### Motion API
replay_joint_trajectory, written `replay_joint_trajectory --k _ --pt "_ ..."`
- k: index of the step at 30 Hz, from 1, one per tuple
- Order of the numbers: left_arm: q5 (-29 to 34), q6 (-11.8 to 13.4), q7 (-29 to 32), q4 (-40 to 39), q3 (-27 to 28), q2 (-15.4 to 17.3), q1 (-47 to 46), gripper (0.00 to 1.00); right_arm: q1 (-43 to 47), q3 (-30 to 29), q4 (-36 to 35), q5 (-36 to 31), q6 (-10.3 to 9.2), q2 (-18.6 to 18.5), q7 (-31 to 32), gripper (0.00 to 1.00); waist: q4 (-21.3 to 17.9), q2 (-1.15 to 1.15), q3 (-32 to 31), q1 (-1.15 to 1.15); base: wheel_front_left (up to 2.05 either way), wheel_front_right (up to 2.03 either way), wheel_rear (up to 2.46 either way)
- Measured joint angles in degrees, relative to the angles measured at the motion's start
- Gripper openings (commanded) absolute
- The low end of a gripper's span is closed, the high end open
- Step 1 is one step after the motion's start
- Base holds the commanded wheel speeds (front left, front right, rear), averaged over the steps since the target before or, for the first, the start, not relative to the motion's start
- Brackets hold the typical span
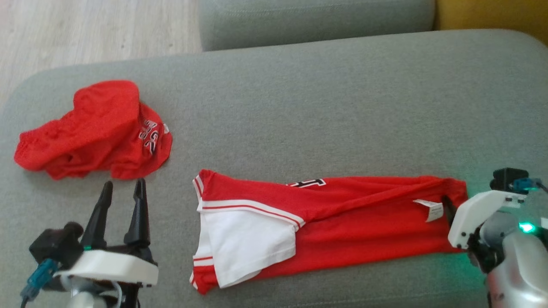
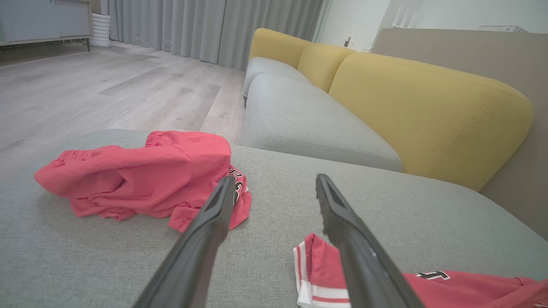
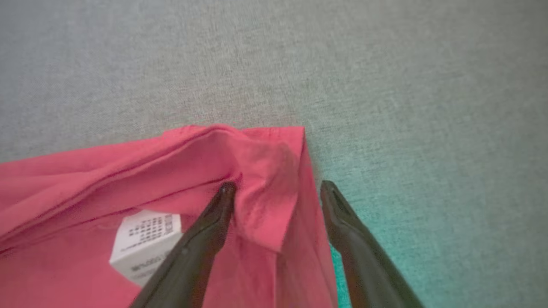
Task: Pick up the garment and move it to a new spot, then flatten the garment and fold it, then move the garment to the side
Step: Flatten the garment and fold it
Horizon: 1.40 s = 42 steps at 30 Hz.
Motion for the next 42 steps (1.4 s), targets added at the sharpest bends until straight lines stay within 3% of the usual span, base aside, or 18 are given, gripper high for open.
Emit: replay_joint_trajectory --k 11,12,14,15,17,20,30,35,38,42 --pt "1.07 -1.63 0.00 1.56 1.68 -1.31 -1.51 1.00 -6.62 -0.11 7.01 0.03 0.00 -2.92 8.90 0.98 1.82 0.00 2.63 0.00 0.00 0.00 0.00" --pt "1.37 -1.80 0.00 1.59 1.76 -1.42 -1.57 1.00 -7.03 0.21 7.16 0.97 0.00 -3.00 10.10 0.85 1.90 0.00 2.64 0.00 0.00 0.00 0.00" --pt "1.45 -1.97 0.00 1.88 1.89 -1.70 -1.54 1.00 -7.12 1.45 7.08 3.11 -0.01 -3.38 12.28 0.46 1.96 0.00 2.41 0.00 0.00 0.00 0.00" --pt "1.46 -1.99 0.00 2.05 1.96 -1.83 -1.54 1.00 -7.02 2.05 6.91 4.08 -0.01 -3.46 12.88 0.37 1.96 0.00 2.22 0.00 0.00 0.00 0.00" --pt "1.54 -2.01 0.00 2.61 2.10 -2.16 -1.52 1.00 -6.53 3.49 6.21 5.81 -0.01 -3.47 13.44 0.00 1.95 0.00 1.69 0.00 0.00 0.00 0.00" --pt "1.89 -2.03 0.00 3.03 2.60 -2.80 -1.36 1.00 -4.22 5.17 3.71 8.08 -0.01 -3.65 12.61 0.00 1.84 0.00 0.82 0.00 0.00 0.00 0.00" --pt "2.37 -2.52 0.00 3.19 3.30 -3.41 -1.18 1.00 -1.85 3.90 -3.50 8.46 -0.01 -5.12 0.63 0.00 0.95 0.00 -0.34 0.00 0.00 0.00 0.00" --pt "2.40 -2.94 0.00 3.35 3.34 -3.79 -1.08 1.00 -3.81 1.34 -6.25 5.24 -0.01 -8.14 0.01 0.00 1.04 0.00 -0.92 0.00 0.00 0.00 0.00" --pt "2.86 -2.96 0.00 3.75 3.36 -4.19 -0.94 1.00 -3.65 2.55 -10.56 5.28 -0.01 -7.75 0.31 0.00 1.24 0.00 -1.90 0.00 0.00 0.00 0.00" --pt "2.86 -2.93 0.00 4.45 3.50 -4.58 1.04 1.00 -2.59 6.54 -21.43 8.10 -0.01 -5.38 1.54 0.00 1.32 0.00 -3.90 0.00 0.00 0.00 0.00"
